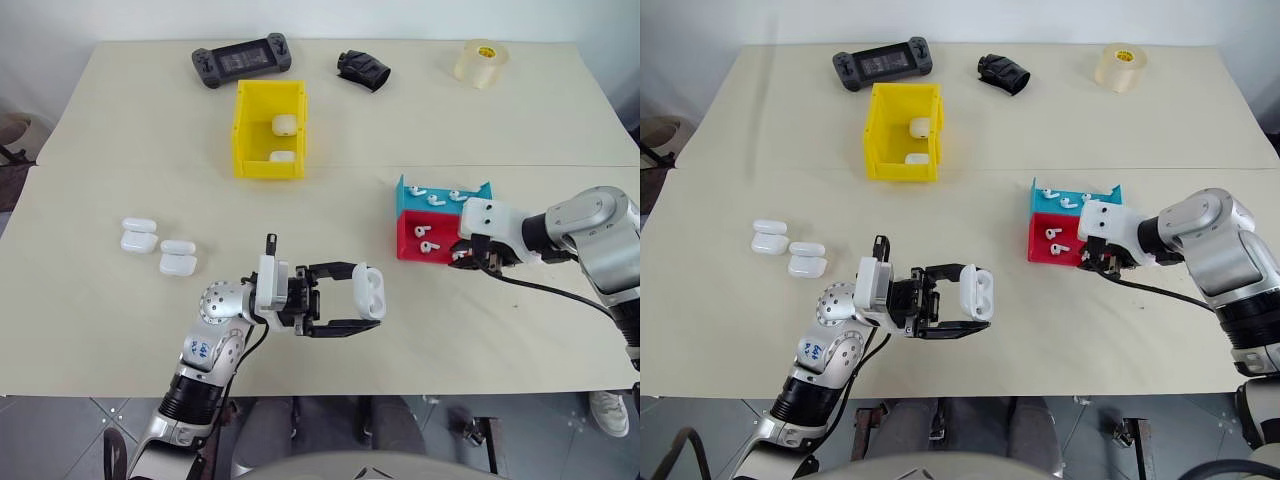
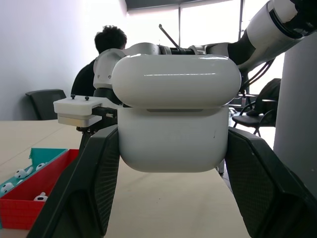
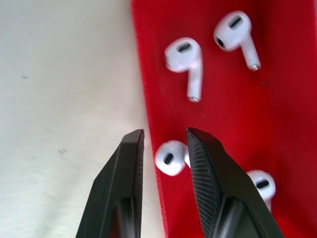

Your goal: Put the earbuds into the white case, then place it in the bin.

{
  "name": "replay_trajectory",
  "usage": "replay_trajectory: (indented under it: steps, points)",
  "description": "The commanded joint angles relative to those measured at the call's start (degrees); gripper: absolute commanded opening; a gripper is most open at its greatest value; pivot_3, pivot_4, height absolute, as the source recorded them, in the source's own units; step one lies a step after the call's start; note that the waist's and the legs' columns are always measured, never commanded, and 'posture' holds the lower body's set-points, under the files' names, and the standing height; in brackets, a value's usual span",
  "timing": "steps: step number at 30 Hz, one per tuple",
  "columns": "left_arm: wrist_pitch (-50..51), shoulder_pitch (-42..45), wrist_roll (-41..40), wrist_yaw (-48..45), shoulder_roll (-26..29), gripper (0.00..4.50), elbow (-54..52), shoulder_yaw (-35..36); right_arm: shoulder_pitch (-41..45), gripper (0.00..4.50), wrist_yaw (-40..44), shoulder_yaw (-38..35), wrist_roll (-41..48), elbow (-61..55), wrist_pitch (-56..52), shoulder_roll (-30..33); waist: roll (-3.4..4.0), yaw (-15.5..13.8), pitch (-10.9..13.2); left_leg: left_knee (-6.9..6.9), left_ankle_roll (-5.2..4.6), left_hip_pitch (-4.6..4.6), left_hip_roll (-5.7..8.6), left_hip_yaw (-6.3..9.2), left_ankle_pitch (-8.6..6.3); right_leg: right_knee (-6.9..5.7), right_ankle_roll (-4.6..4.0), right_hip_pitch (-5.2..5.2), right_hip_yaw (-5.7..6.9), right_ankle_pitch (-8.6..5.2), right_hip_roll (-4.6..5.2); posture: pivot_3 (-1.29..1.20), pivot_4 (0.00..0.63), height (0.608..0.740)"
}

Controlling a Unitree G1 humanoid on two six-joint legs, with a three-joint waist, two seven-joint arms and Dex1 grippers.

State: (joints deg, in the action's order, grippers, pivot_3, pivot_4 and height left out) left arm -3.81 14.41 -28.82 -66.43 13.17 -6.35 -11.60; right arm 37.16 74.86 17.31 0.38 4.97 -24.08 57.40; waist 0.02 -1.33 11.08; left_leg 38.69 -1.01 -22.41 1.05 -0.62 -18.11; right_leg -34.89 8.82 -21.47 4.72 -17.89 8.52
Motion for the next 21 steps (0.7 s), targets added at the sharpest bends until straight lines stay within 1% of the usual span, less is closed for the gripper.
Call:
replay_trajectory:
  steps: [1, 4, 12, 16, 21]
  points:
    - [-1.03, -0.55, -0.71, 0.25, -0.16, 2.93, -2.89, 0.05, 0.99, 1.36, 2.25, -2.53, 0.34, 0.32, 6.0, 1.75, 0.0, -0.01, 0.0, 0.0, 0.0, 0.0, 0.0, 0.0, 0.0, 0.0, 0.0, 0.0, 0.0, 0.0, 0.0, 0.0, 0.15, 0.74]
    - [-1.01, -0.62, -0.73, 0.32, -0.23, 2.93, -2.92, 0.0, 1.03, 1.36, 4.35, -2.52, -0.24, 3.32, 15.9, 2.51, 0.0, -0.04, 0.0, 0.0, 0.0, 0.0, 0.02, 0.0, 0.0, 0.0, 0.0, 0.0, 0.0, 0.0, 0.0, 0.0, 0.15, 0.74]
    - [-1.11, -0.67, -0.72, 0.62, -0.65, 2.93, -2.81, -0.07, 4.45, 1.36, 7.3, -1.61, -3.05, 13.51, 34.08, 2.32, 0.0, 0.13, 0.0, -0.01, 0.0, 0.01, 0.01, -0.03, 0.0, 0.0, 0.01, 0.0, 0.01, 0.0, -0.01, 0.0, 0.15, 0.74]
    - [-1.12, -0.63, -0.65, 0.84, -0.81, 2.93, -2.7, 0.05, 6.51, 1.36, 7.95, -0.81, -4.4, 18.03, 40.76, 1.32, 0.01, 0.1, 0.01, 0.01, 0.0, 0.01, 0.01, -0.04, 0.0, 0.01, 0.01, 0.0, 0.01, 0.0, 0.0, 0.0, 0.15, 0.74]
    - [-1.0, -0.87, -0.71, 1.19, -0.72, 2.93, -3.09, 0.27, 8.02, 1.36, 9.25, 0.06, -5.89, 21.98, 45.78, 0.33, 0.0, 0.1, 0.01, 0.02, 0.0, 0.01, 0.01, -0.02, 0.0, 0.0, 0.01, 0.01, 0.03, 0.0, -0.01, 0.0, 0.15, 0.74]
